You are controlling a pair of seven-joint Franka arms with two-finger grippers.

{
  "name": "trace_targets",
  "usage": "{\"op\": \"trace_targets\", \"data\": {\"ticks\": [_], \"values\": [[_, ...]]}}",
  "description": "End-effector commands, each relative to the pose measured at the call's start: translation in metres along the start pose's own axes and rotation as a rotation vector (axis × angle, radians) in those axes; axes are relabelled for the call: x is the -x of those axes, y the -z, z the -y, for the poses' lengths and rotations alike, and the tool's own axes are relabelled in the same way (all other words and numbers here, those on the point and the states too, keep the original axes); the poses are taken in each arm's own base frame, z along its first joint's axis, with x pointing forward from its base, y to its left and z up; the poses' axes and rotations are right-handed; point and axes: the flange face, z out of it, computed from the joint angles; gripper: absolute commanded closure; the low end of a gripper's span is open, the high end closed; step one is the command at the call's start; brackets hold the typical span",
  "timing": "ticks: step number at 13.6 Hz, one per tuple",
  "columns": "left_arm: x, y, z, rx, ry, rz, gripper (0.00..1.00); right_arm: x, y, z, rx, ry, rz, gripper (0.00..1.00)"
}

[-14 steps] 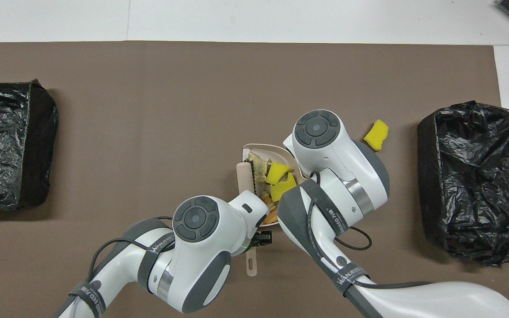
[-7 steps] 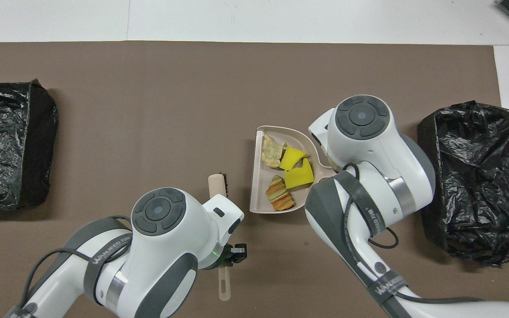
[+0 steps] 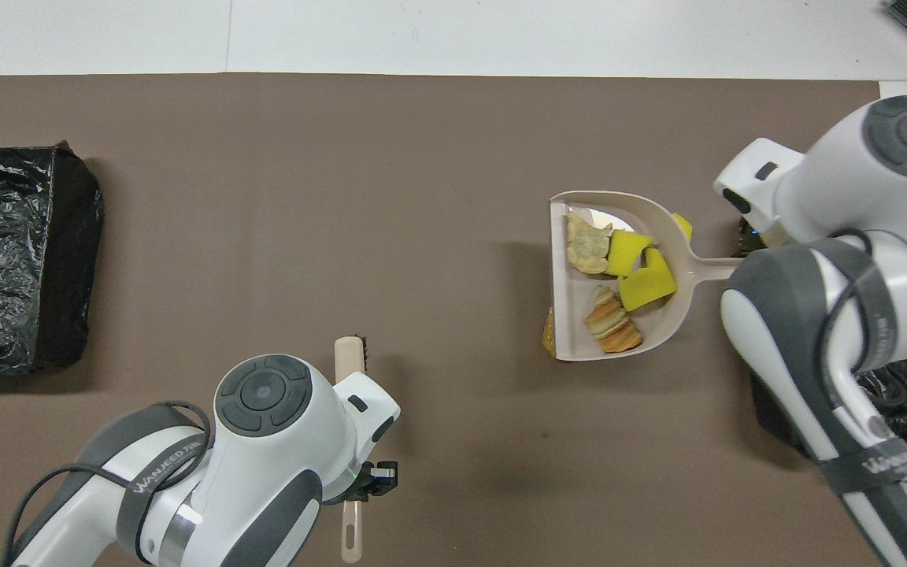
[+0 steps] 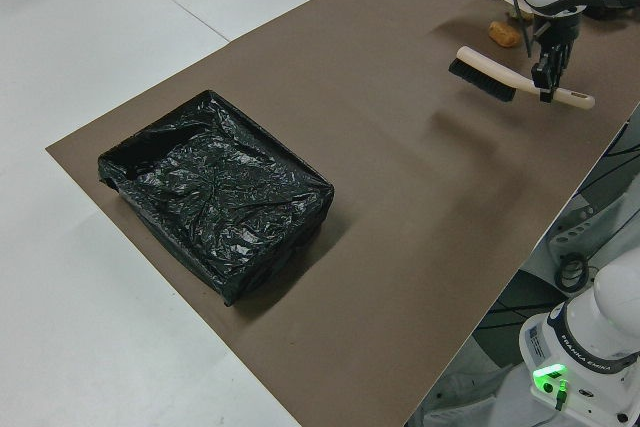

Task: Sweep and dump trash in bin
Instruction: 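Carry the dustpan to the nearer bin and tip it with the right gripper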

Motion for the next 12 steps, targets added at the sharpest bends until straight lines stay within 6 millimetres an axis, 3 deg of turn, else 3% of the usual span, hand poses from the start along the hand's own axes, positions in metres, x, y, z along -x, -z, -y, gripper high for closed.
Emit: {"op": "trace_targets", "data": {"ticks": [1,2,5,6,10,12], "values": [[0.030,-0.024,-0.019,-0.010,-0.065,-0.045,1.00,0.081,0.007,-0.003,-0.015,0.009,-0.036,1.00],[0.036,-0.035,-0.029,-0.008,-0.076,-0.058,1.00,0.117,0.002,-0.003,-0.018,0.002,-0.037,1.00],[0.084,-0.094,-0.067,-0.008,-0.089,-0.117,1.00,0.213,-0.012,0.007,-0.002,-0.099,-0.030,1.00],[0.086,-0.098,-0.070,0.002,-0.089,-0.104,1.00,0.244,-0.014,0.012,0.026,-0.121,-0.025,1.00],[0.082,-0.114,-0.074,0.022,-0.063,-0.051,1.00,0.313,-0.020,0.033,0.014,-0.137,0.123,1.00],[0.084,-0.115,-0.075,0.039,-0.050,-0.029,1.00,0.326,-0.017,0.036,-0.009,-0.109,0.266,1.00]]}}
